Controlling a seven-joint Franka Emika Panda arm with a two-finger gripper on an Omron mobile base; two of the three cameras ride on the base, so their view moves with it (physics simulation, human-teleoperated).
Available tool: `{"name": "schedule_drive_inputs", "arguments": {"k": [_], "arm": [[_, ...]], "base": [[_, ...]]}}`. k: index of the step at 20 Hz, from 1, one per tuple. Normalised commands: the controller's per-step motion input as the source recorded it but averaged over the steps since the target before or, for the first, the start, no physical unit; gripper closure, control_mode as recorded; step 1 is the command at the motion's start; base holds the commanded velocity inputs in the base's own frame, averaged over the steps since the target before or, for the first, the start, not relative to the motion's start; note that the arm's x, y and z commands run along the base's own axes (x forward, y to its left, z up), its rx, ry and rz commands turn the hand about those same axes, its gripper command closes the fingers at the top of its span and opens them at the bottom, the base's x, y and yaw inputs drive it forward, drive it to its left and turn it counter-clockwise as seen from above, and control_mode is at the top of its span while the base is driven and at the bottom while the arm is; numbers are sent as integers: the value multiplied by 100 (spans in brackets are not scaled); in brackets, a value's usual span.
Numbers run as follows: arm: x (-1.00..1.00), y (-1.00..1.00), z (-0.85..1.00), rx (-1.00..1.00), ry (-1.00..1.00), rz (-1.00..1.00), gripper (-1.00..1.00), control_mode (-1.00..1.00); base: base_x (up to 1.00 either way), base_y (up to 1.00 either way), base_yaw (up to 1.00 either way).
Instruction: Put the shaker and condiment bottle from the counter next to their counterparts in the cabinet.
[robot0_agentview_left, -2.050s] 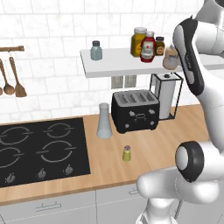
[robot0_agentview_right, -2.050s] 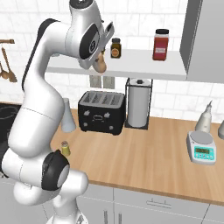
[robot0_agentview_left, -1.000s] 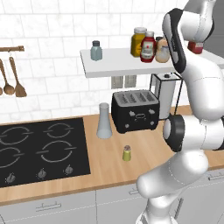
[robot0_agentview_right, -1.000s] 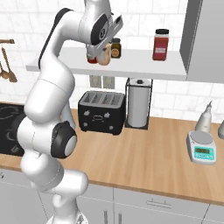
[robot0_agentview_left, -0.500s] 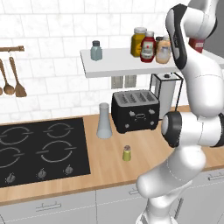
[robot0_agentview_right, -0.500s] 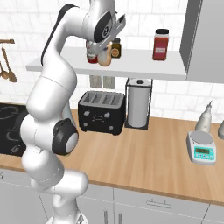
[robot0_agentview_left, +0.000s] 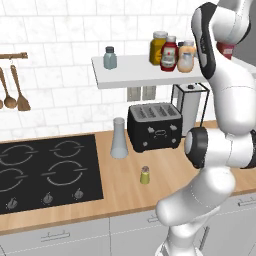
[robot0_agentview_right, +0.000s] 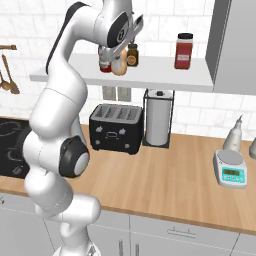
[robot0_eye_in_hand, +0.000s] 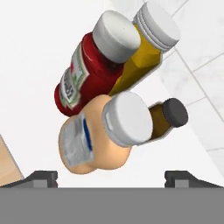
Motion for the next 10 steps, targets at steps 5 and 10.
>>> {"name": "schedule_drive_inputs", "arguments": {"k": [5,10], "arm": [[-22,0,0,0,-10,5,-100,-100],[-15,-2,0,0,-7,3,-100,-100]], "base": [[0,0,0],[0,0,0]]}}
